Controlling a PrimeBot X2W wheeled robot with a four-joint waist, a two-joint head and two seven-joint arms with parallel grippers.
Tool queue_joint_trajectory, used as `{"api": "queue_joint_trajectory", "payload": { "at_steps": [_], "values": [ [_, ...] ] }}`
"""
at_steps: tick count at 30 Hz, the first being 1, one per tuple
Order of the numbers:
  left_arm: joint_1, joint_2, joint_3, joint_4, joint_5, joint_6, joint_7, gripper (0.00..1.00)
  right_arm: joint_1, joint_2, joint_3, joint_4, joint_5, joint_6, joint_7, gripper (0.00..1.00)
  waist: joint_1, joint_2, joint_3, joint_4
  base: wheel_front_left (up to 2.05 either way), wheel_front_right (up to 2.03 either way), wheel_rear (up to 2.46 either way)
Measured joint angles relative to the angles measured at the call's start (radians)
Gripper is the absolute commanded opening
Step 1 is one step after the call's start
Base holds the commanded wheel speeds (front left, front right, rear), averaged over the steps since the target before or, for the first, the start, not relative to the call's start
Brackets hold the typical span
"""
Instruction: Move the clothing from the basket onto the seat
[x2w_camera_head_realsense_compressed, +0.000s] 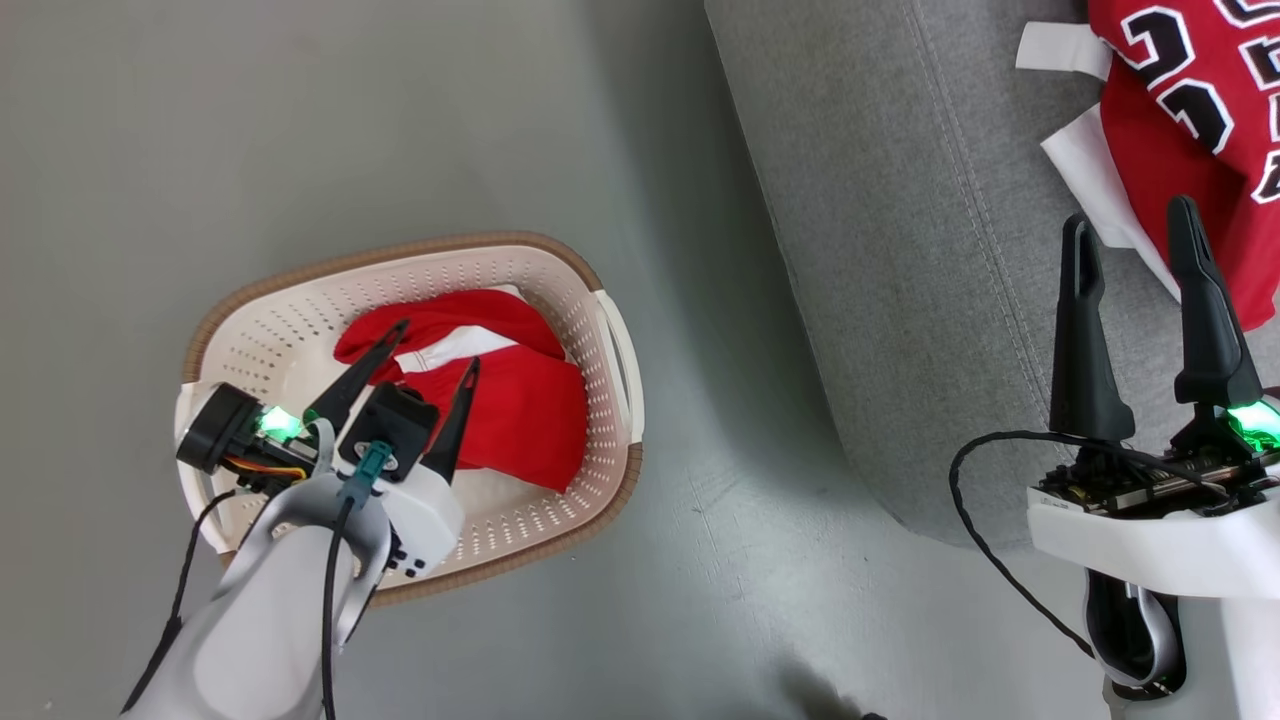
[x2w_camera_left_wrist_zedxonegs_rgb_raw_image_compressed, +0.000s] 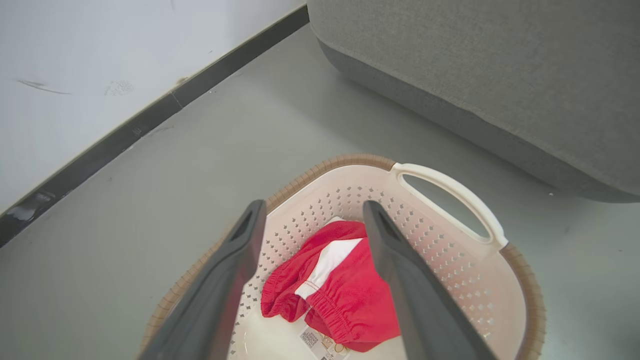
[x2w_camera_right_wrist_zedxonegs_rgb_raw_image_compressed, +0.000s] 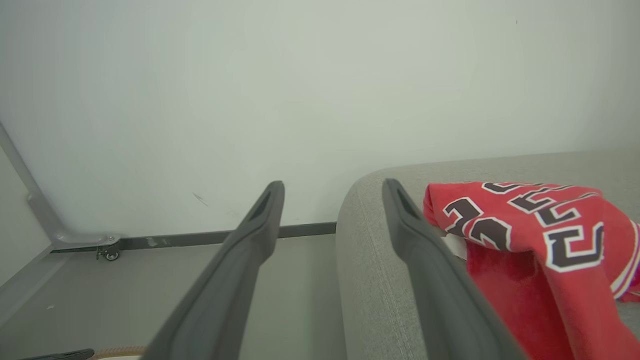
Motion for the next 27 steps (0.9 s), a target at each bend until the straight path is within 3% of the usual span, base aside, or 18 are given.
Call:
{"api": "queue_joint_trajectory", "payload": {
  "at_steps": [27],
  "values": [
    [-0.083,0.038,0.033,0.205,-0.007,-0.026,0.105,1.0,-0.088,0.0,0.028,0.012,0.035,0.0,-0.012,1.0,0.0,0.0,0.16,-0.067,0.0,0.0,0.0]
  ]
}}
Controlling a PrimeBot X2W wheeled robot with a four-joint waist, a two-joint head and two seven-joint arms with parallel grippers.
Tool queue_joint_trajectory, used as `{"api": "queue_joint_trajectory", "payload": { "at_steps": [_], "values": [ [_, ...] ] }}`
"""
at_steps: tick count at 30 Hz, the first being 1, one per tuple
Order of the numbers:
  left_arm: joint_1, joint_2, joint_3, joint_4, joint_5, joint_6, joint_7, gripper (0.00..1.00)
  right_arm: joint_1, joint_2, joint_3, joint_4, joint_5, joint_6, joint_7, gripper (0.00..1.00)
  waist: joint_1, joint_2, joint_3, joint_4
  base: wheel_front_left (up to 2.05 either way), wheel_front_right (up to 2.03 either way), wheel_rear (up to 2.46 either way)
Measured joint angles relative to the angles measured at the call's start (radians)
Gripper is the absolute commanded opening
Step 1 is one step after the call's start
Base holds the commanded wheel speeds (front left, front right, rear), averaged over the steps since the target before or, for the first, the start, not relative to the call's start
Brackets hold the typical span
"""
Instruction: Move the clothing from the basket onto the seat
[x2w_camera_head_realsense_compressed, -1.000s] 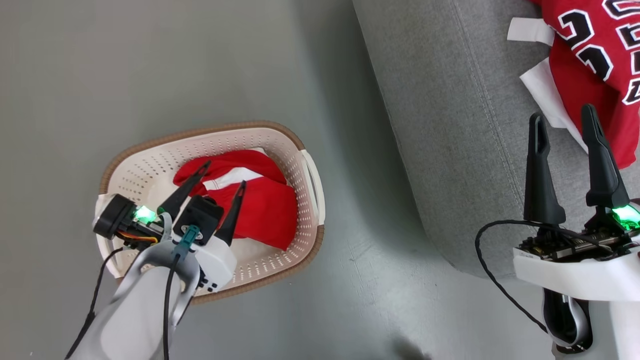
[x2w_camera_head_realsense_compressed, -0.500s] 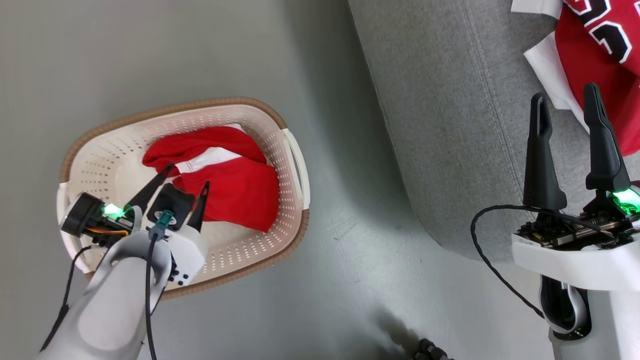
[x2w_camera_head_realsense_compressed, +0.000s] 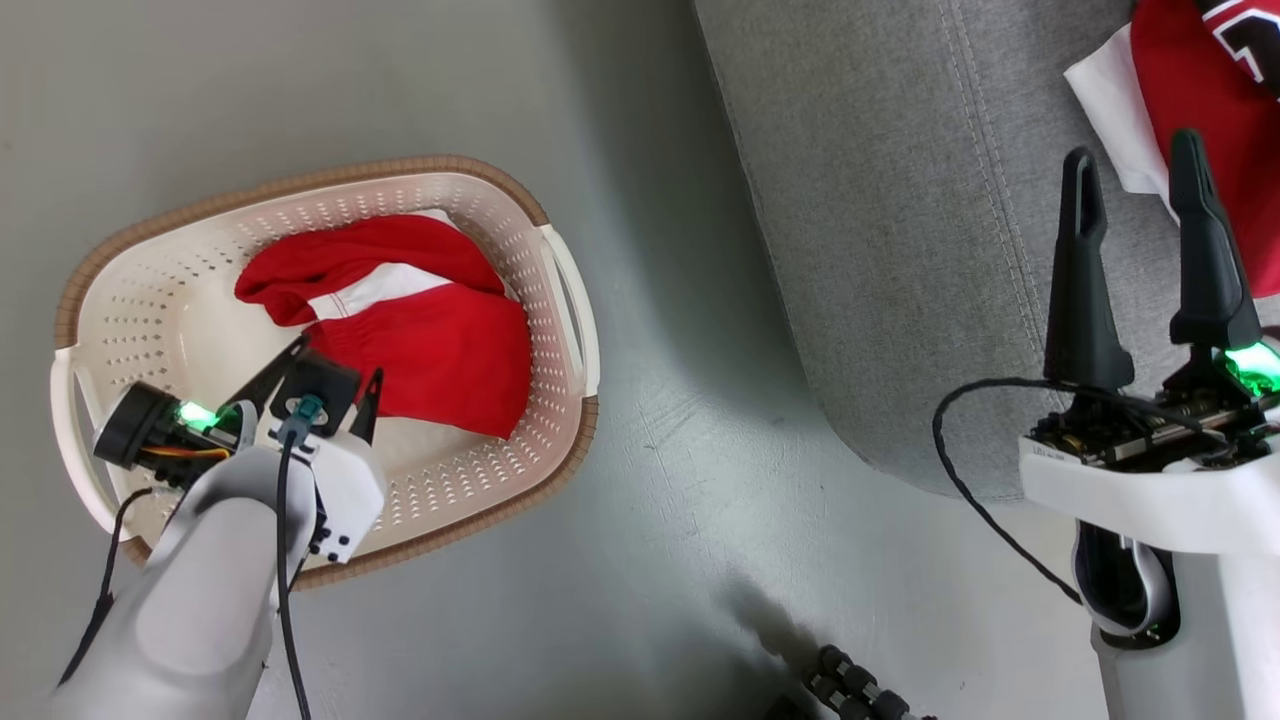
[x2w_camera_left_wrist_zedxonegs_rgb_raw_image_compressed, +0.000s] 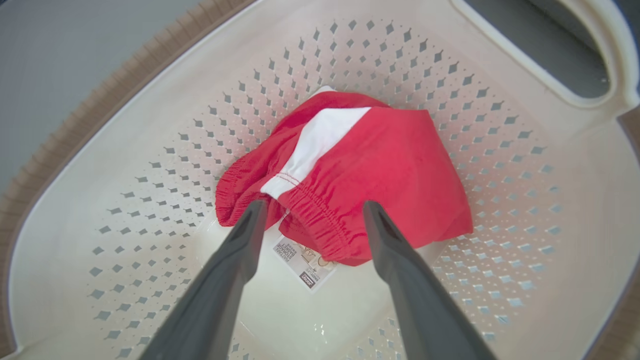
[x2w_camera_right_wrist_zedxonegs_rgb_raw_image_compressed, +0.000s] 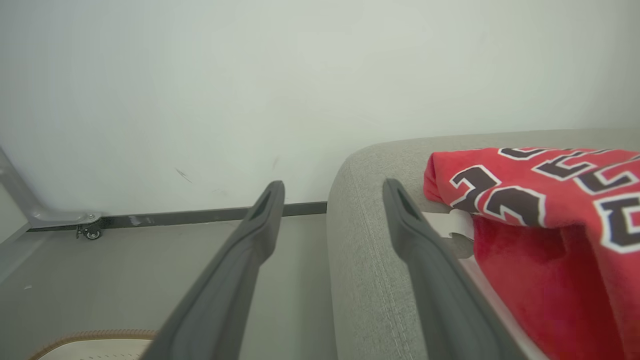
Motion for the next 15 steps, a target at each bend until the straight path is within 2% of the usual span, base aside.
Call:
{"api": "queue_joint_trajectory", "payload": {
  "at_steps": [9,15],
  "values": [
    [-0.045,0.007,-0.002,0.063,-0.006,-0.026,0.068,1.0,-0.033,0.0,0.005,0.004,0.009,0.0,-0.001,1.0,0.0,0.0,0.036,-0.013,0.0,0.0,0.0],
    [-0.072,0.007,-0.005,0.085,-0.006,-0.026,0.092,1.0,-0.036,0.0,0.004,0.002,0.019,0.0,-0.001,1.0,0.0,0.0,0.058,-0.021,0.0,0.0,0.0]
  ]
}}
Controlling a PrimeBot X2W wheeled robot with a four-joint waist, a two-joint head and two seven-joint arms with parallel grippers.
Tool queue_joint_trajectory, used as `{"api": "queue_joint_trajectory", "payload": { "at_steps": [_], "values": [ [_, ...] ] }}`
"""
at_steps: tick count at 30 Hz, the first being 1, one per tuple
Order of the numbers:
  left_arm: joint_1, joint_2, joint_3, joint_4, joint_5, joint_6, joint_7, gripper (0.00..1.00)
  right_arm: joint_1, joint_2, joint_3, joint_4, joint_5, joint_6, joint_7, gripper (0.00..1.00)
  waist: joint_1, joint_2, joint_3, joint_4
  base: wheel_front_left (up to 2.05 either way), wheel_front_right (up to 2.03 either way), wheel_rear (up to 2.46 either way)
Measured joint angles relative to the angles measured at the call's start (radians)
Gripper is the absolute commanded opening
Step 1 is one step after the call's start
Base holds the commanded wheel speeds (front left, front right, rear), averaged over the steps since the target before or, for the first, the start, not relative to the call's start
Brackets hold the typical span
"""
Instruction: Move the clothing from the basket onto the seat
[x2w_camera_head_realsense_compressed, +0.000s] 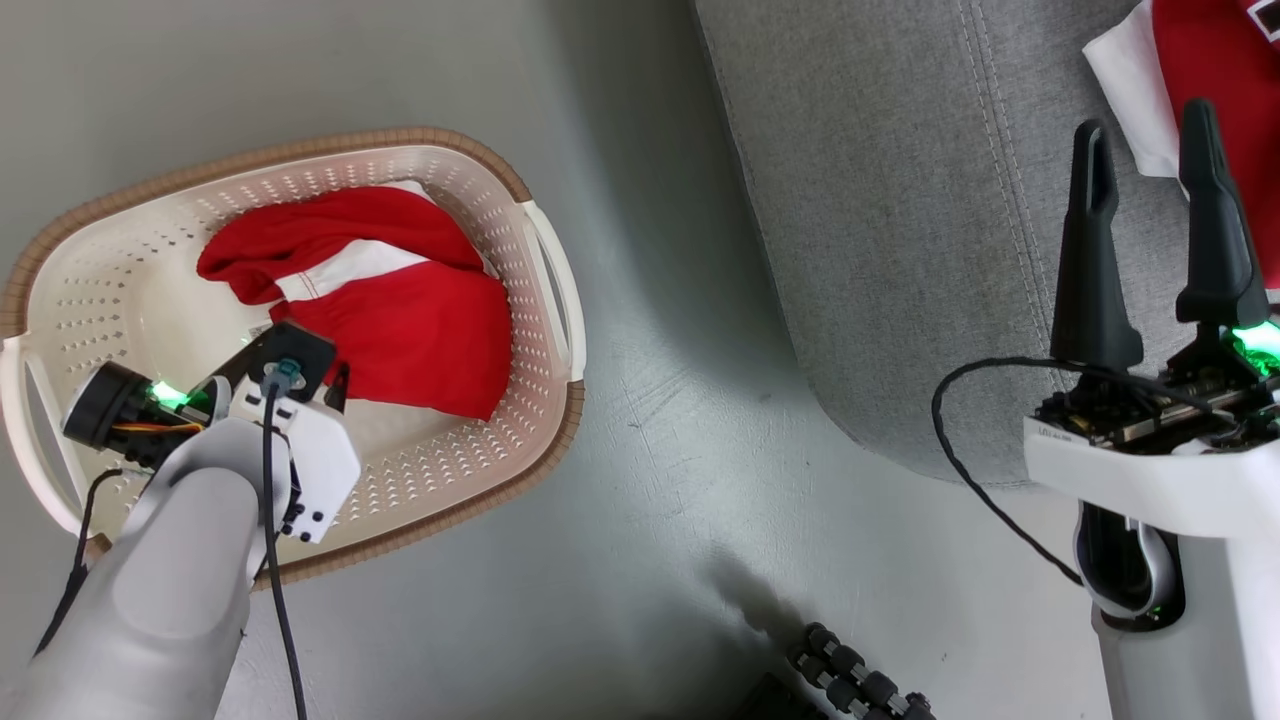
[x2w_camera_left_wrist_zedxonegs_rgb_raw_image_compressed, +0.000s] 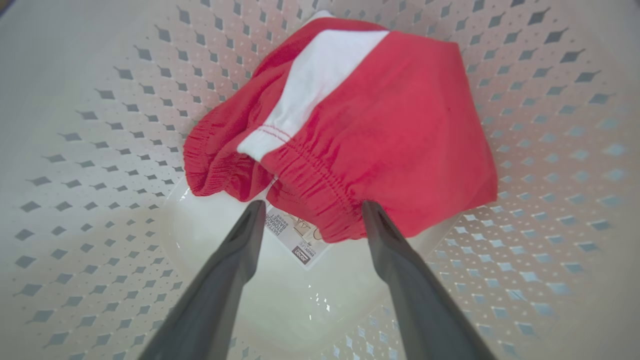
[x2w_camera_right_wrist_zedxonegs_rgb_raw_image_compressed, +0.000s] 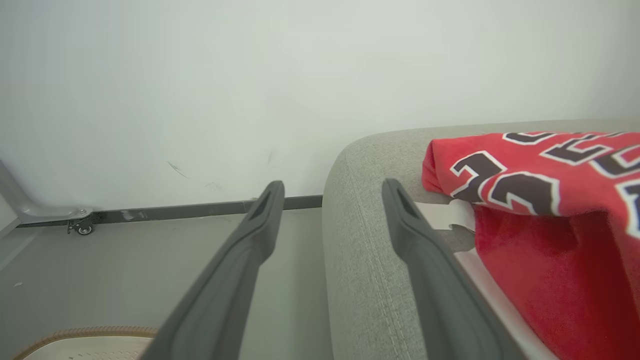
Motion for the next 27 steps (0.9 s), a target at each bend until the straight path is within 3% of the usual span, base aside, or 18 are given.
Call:
{"api": "queue_joint_trajectory", "payload": {
  "at_steps": [12,27],
  "values": [
    [-0.035,-0.007,0.016,0.05,-0.021,-0.017,0.056,1.0,-0.032,0.0,0.0,-0.002,0.005,0.0,0.0,1.0,0.0,0.0,0.034,-0.009,0.0,0.0,0.0],
    [-0.048,-0.094,0.035,0.063,-0.094,-0.07,0.053,0.98,-0.04,0.0,0.0,0.004,0.005,0.0,0.0,1.0,0.0,0.0,0.025,0.006,0.0,0.0,0.0]
  ]
}}
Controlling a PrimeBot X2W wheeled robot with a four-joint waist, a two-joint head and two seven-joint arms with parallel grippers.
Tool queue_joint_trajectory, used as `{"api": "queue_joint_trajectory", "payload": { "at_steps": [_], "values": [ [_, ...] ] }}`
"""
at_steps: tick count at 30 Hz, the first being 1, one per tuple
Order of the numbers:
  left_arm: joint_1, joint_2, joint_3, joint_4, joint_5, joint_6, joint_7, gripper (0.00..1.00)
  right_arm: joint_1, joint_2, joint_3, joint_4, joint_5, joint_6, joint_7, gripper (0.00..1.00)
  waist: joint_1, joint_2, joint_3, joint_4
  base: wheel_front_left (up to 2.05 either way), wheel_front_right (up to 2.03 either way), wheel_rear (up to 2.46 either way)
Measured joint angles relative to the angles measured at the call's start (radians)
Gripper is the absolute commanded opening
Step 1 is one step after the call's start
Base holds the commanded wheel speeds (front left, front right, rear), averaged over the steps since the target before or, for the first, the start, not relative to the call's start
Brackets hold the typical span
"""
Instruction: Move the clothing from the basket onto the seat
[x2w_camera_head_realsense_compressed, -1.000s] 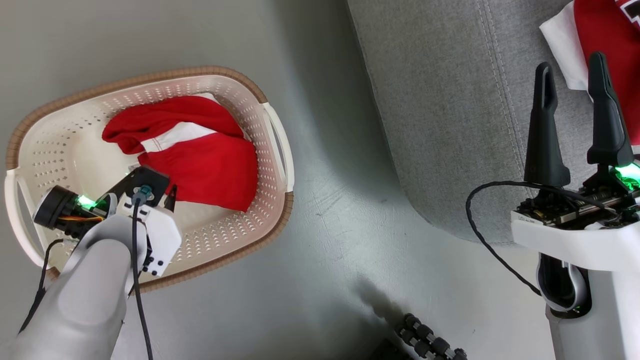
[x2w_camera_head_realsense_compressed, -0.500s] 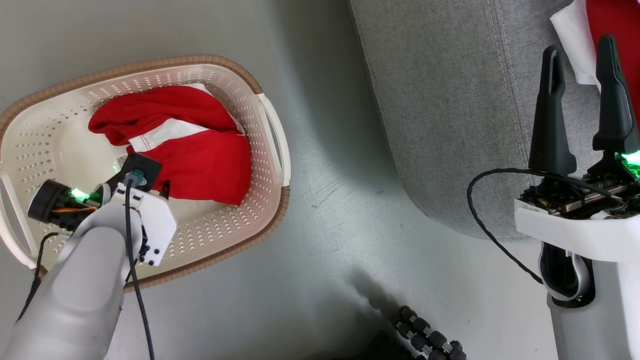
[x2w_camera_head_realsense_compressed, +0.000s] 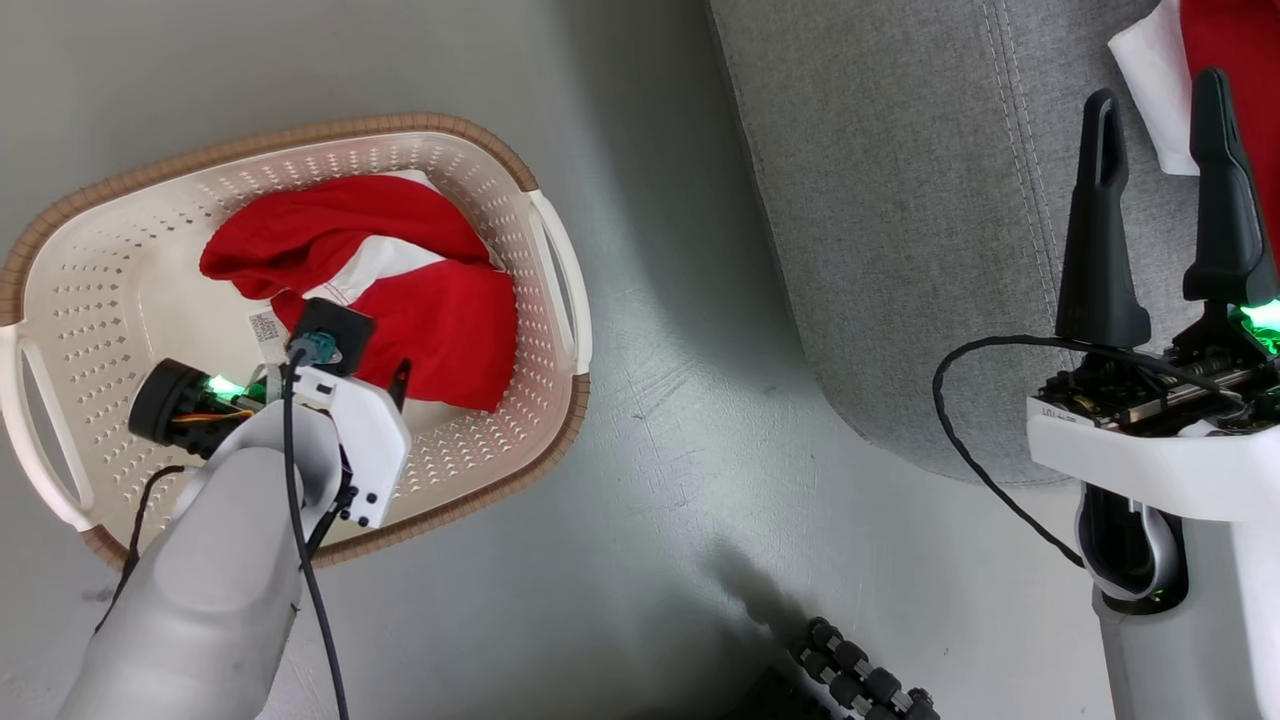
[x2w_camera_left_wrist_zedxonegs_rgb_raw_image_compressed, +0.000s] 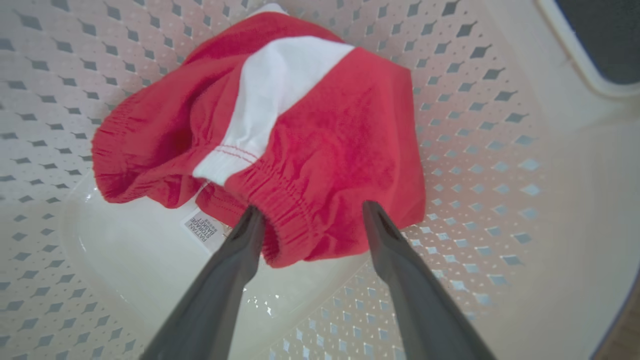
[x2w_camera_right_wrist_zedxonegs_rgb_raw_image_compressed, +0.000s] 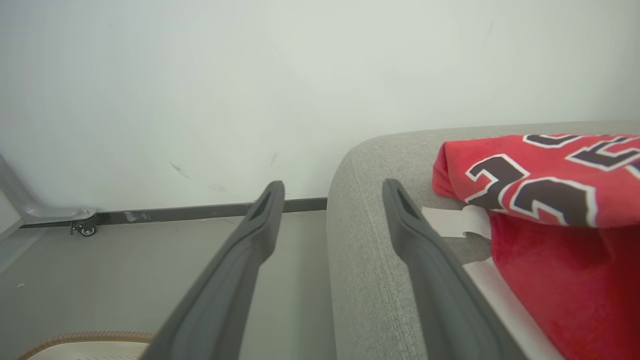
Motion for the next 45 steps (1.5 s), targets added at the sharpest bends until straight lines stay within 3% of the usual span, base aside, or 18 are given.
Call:
{"api": "queue_joint_trajectory", "payload": {
  "at_steps": [7,14,19,21,22,24,25,33,45],
  "values": [
    [0.0,0.02,-0.007,0.039,0.015,0.0,0.0,0.95,0.0,0.0,0.001,0.002,-0.009,0.0,0.0,1.0,0.0,0.0,-0.003,-0.004,0.0,0.0,0.0],
    [-0.018,-0.005,-0.008,0.062,0.015,0.002,-0.004,1.0,0.002,0.0,-0.008,0.0,-0.022,0.0,0.0,1.0,0.0,0.0,0.001,-0.016,0.0,0.0,0.0],
    [-0.04,-0.007,-0.01,0.074,0.015,0.003,-0.011,0.97,0.003,0.0,-0.009,-0.002,-0.027,0.0,0.0,1.0,0.0,0.0,0.008,-0.021,0.0,0.0,0.0],
    [-0.046,-0.007,-0.01,0.076,0.015,0.007,-0.016,0.8,0.003,0.0,-0.009,-0.004,-0.027,0.0,0.0,1.0,0.0,0.0,0.012,-0.022,0.0,0.0,0.0],
    [-0.051,-0.008,-0.011,0.078,0.015,0.007,-0.017,0.66,0.003,0.0,-0.009,-0.005,-0.027,0.0,0.0,1.0,0.0,0.0,0.014,-0.022,0.0,0.0,0.0],
    [-0.058,-0.007,-0.013,0.082,0.016,0.009,-0.025,0.31,0.004,0.0,-0.01,-0.007,-0.027,0.0,0.0,1.0,0.0,0.0,0.019,-0.022,0.0,0.0,0.0],
    [-0.061,-0.006,-0.015,0.084,0.017,0.009,-0.026,0.01,0.004,0.0,-0.01,-0.007,-0.027,0.0,0.0,1.0,0.0,0.0,0.021,-0.021,0.0,0.0,0.0],
    [-0.062,-0.033,-0.031,0.088,0.033,0.024,-0.073,0.0,0.003,0.0,-0.021,-0.01,-0.027,0.0,0.0,1.0,0.0,0.0,0.023,-0.007,0.0,0.0,0.0],
    [-0.054,-0.011,-0.024,0.061,0.032,0.038,-0.2,0.0,-0.039,0.0,-0.019,-0.007,-0.014,0.0,0.0,1.0,0.0,0.0,-0.012,0.019,0.0,0.0,0.0]
  ]
}}
